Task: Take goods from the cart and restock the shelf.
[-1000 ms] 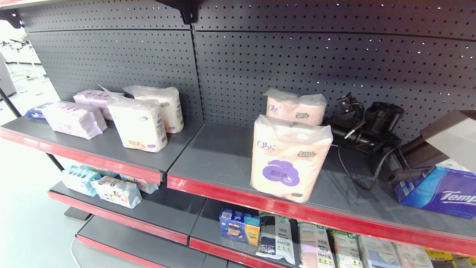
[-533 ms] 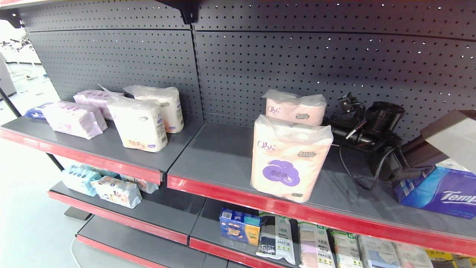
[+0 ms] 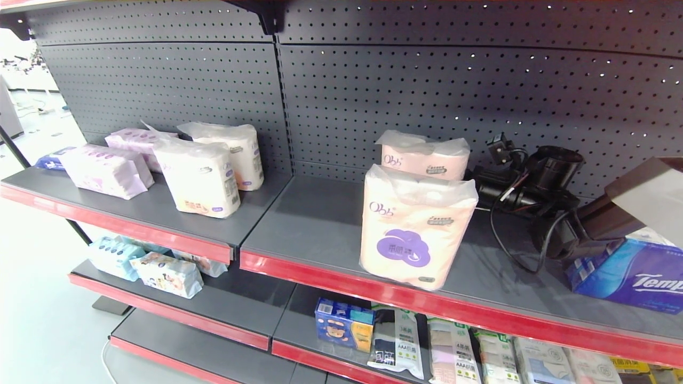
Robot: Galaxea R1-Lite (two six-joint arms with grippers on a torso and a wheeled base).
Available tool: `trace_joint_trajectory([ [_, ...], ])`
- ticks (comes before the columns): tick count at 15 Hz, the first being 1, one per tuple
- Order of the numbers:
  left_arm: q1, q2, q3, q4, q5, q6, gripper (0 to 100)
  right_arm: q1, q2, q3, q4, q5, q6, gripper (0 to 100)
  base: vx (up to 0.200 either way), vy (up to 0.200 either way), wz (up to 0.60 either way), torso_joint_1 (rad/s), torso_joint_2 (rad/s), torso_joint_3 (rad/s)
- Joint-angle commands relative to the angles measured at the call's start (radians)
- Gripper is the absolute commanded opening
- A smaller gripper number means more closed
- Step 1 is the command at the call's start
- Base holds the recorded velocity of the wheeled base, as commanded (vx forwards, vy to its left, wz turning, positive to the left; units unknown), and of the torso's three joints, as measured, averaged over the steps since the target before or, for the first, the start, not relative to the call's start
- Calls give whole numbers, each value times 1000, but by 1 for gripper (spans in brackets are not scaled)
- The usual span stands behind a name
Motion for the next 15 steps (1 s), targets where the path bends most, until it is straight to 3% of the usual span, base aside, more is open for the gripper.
trace_joint_trajectory([
  [1,0,0,0,0,0,0,100,-4,4,-1,1,3,-2,0,0,0,0,0,0,0],
  [7,0,0,0,0,0,0,100,2,4,-23,1,1,-1,0,0,0,0,0,0,0],
  [10,0,0,0,0,0,0,100,-2,4,-23,1,84,3,0,0,0,0,0,0,0],
  [15,0,0,0,0,0,0,100,-2,8,-23,1,93,4,0,0,0,0,0,0,0],
])
